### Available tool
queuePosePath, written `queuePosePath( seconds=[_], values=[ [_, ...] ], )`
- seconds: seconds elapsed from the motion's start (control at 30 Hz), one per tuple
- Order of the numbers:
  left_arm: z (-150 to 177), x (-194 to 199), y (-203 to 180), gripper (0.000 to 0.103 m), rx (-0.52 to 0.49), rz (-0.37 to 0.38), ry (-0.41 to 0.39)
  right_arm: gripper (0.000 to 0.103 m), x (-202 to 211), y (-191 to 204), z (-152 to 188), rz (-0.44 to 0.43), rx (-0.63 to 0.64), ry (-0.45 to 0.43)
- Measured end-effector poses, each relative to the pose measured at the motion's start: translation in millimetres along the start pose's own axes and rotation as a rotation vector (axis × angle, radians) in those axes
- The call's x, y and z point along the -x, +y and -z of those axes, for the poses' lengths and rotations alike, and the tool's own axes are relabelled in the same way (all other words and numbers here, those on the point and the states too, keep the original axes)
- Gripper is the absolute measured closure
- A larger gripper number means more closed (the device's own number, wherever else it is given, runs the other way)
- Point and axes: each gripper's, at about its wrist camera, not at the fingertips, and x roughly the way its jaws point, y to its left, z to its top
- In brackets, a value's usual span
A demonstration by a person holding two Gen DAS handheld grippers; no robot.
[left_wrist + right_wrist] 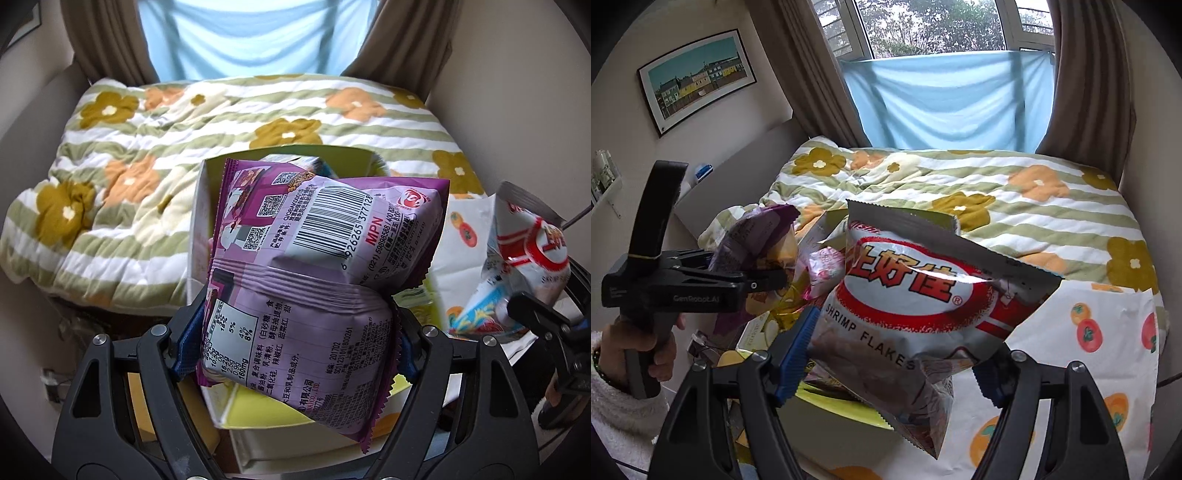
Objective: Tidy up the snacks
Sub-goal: 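Carry both bags over the box and open both tools to drop them inside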
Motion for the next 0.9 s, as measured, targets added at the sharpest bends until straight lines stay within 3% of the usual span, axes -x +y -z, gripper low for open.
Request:
queuePosePath(
  seconds=[0.33,0.37,0.47,0.9],
  values=[
    [-8.9,-29.8,2.2,0.021,0.034,-0.006,0.055,0.031,-12.0,8.4,0.6,-0.021,0.028,0.027],
    [-10.0,-31.4,2.5,0.019,0.038,0.012,0.049,0.031,-13.0,7.3,0.2,-0.024,0.024,0.027],
    [-10.1,-30.7,6.3,0.0,0.071,0.02,0.028,0.031,-13.6,7.1,1.8,-0.029,0.024,0.029],
    [19.4,-10.2,41.0,0.0,0.186,-0.009,0.0,0.031,-31.7,23.4,4.7,-0.077,0.08,0.077]
  ],
)
